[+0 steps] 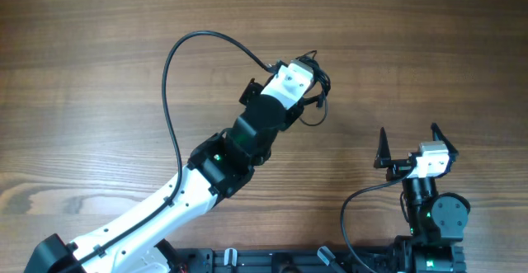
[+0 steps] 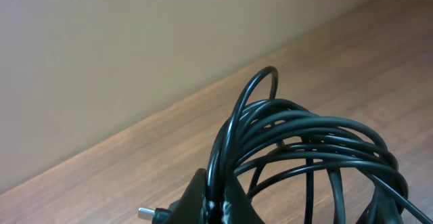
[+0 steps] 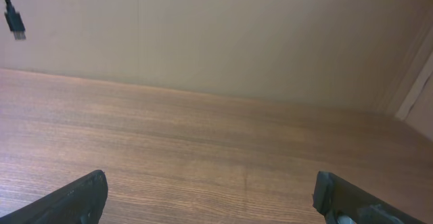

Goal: Untangle cables
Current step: 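Grasp the black cable bundle with the left gripper and lift it, then move the right gripper toward the hanging cables below the left gripper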

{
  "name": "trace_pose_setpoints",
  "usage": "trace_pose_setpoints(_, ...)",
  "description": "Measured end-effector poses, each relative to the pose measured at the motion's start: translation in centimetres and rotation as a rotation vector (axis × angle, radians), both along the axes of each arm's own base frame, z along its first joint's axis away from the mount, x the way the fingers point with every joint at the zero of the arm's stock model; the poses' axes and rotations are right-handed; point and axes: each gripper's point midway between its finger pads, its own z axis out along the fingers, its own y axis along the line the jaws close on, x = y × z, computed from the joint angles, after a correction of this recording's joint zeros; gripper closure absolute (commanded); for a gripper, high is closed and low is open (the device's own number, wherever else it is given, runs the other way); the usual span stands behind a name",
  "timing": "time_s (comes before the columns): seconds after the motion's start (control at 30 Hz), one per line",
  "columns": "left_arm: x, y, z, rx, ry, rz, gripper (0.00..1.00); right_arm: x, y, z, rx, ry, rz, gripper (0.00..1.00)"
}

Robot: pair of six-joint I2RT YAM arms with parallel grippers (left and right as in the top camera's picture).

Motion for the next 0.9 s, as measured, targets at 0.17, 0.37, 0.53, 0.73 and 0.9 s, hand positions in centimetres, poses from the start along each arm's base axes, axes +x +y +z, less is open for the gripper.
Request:
trace_pose_setpoints(0.17, -0.3, -1.2, 0.7, -0.039, -0.013, -0.065, 0.96, 0.0, 0.3, 0.0, 0.017, 0.000, 0.017, 0.00)
trace_pose_setpoints(0.37, -1.1, -2.6, 0.6, -0.054, 0.003, -0.150, 0.96, -0.2, 2.1, 0.1, 0.251, 0.019, 0.120, 0.00)
trace_pose_setpoints(0.53, -2.2, -3.8, 0.6, -0.058, 0.008, -0.200, 0.96, -1.3, 4.1, 1.6, 0.285, 0.076, 0.229, 0.00)
trace_pose_setpoints(0.73, -3.1, -4.8, 0.6, -0.059, 0.010, -0.233, 0.96, -4.3, 5.1, 6.2, 0.160, 0.167, 0.276, 0.00)
trace_pose_setpoints(0.9, -3.4, -5.0, 0.6, -0.106, 0.034, -0.227, 0.96, -4.0, 6.8, 8.1, 0.110, 0.268, 0.392, 0.00)
